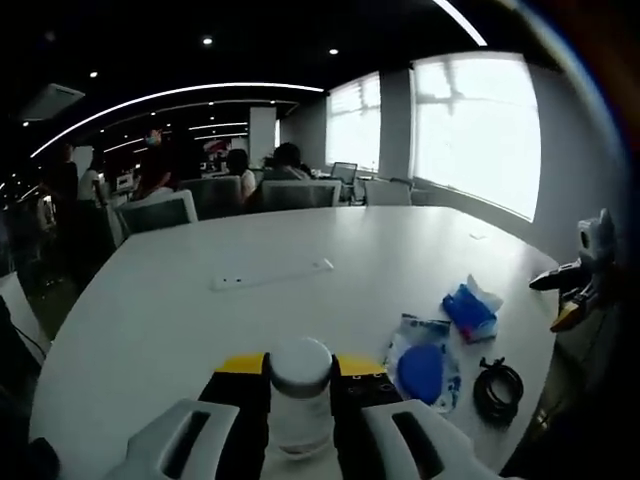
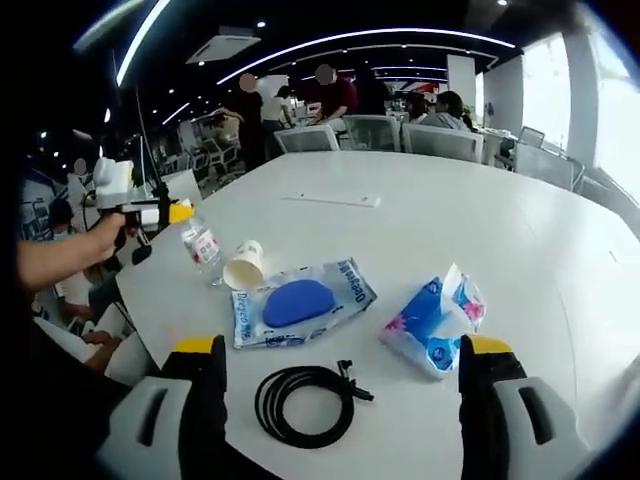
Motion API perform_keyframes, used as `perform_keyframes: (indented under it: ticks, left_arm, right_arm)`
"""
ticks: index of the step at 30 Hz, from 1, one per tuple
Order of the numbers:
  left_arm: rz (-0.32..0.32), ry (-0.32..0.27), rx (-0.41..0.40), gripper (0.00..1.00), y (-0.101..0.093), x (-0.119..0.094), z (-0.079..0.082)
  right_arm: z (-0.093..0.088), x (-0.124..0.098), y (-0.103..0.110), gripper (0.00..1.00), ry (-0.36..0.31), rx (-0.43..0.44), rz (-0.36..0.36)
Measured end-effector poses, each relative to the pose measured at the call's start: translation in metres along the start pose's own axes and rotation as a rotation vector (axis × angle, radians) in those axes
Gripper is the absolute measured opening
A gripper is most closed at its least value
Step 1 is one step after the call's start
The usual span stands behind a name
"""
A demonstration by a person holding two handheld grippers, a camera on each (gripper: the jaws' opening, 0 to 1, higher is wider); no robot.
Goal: Arrange the tabletop items into an orderly group along one side of the table until the central work area is clear of visible clutter.
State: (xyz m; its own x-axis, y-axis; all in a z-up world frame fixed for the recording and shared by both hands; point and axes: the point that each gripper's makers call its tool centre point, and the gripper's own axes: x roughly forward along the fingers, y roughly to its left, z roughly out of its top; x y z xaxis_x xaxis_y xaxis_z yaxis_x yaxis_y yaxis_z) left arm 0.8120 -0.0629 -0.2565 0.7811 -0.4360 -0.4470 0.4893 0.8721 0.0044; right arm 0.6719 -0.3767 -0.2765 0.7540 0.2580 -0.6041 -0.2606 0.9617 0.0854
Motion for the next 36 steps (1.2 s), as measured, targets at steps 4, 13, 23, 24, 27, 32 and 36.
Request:
perform_keyframes:
  ticks: [4,13,23,24,27,32,36]
  left_arm:
    - [-0.006,-0.008,-0.005,0.21,0.002,-0.001,0.0]
    - [-0.041,-0.014,-0.042,0.23,0.004,0.002,-0.004]
    - [-0.073,0.006,-0.063,0.36,-0.007,0.002,-0.008]
    - [-0.076,0.01,-0.063,0.37,-0.008,0.001,-0.007]
    - [-0.089,0.022,-0.067,0.43,-0.017,-0.003,-0.005]
    - [-0.091,0.017,-0.072,0.57,-0.023,-0.011,-0.006]
    - [-0.081,0.006,-0.11,0.66,-0.023,-0.022,-0.005]
  right_arm:
    - [-0.002,0.001,0.002,0.93,0.002,0.002,-0.002]
    - [-0.001,0.003,0.007,0.93,0.003,-0.003,-0.004]
    - [0.002,0.005,0.007,0.93,-0.006,0.0,-0.009]
    - [0.002,0.006,0.007,0.93,-0.005,0.0,-0.009]
    - [0.002,0.006,0.006,0.93,-0.006,0.002,-0.011]
    - [0.004,0.007,0.005,0.93,-0.014,0.006,-0.013]
    - [0.004,0.007,0.004,0.94,-0.018,0.008,-0.013]
